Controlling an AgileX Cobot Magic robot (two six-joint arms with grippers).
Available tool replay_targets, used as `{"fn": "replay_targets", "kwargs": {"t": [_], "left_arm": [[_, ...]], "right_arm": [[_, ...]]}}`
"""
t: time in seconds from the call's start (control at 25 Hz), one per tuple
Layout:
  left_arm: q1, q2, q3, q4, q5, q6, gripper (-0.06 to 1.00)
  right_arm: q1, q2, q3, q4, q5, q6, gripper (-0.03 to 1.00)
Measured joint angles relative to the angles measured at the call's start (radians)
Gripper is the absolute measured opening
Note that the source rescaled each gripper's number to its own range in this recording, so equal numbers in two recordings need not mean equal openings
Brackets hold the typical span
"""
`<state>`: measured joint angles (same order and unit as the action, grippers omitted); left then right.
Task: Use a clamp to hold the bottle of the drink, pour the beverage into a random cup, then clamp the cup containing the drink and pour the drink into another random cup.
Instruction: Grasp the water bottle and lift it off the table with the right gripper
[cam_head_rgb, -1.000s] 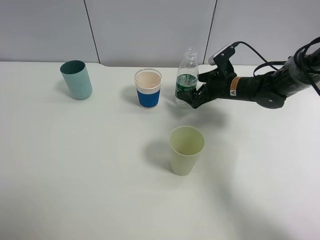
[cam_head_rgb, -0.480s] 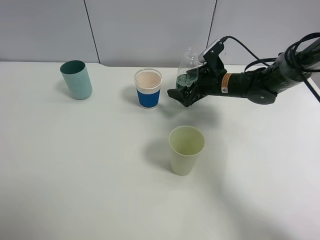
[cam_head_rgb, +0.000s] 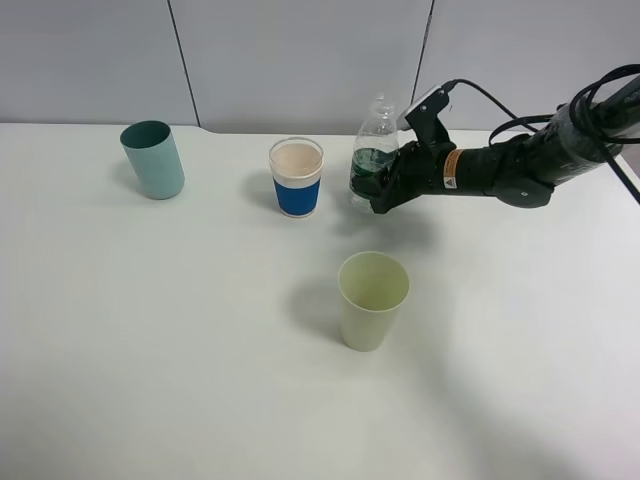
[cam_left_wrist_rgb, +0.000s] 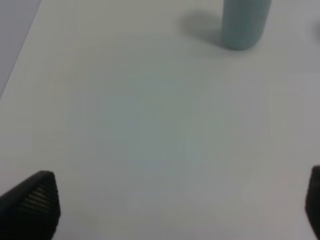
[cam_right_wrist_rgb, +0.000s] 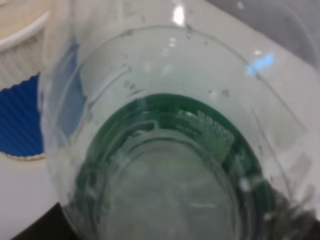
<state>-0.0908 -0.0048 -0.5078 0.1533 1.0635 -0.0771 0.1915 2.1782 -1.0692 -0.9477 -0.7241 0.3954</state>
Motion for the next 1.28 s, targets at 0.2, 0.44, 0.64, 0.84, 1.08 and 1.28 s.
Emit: {"fn": "replay_targets", "kwargs": {"t": [0.2, 0.44, 0.64, 0.84, 1.08, 1.28], "left_arm": [[0.0, 0.0, 0.0, 0.0, 0.0, 0.0, 1.0], [0.0, 0.0, 0.0, 0.0, 0.0, 0.0, 1.0], [0.0, 0.0, 0.0, 0.0, 0.0, 0.0, 1.0], [0.0, 0.0, 0.0, 0.0, 0.0, 0.0, 1.0], [0.0, 0.0, 0.0, 0.0, 0.0, 0.0, 1.0], [0.0, 0.0, 0.0, 0.0, 0.0, 0.0, 1.0]], "right_arm": [[0.0, 0.0, -0.001, 0.002, 0.0, 0.03, 0.0], [0.0, -0.02, -0.001, 0.0, 0.034, 0.094, 0.0], [0.0, -0.084, 0.0, 0.001, 0.094, 0.165, 0.0], [0.0, -0.16, 0.0, 0.017, 0.199, 0.221, 0.0], [0.019, -0.221, -0.03, 0.041, 0.369, 0.246, 0.0], [0.081, -0.223, -0.115, 0.014, 0.585, 0.26, 0.0]]}}
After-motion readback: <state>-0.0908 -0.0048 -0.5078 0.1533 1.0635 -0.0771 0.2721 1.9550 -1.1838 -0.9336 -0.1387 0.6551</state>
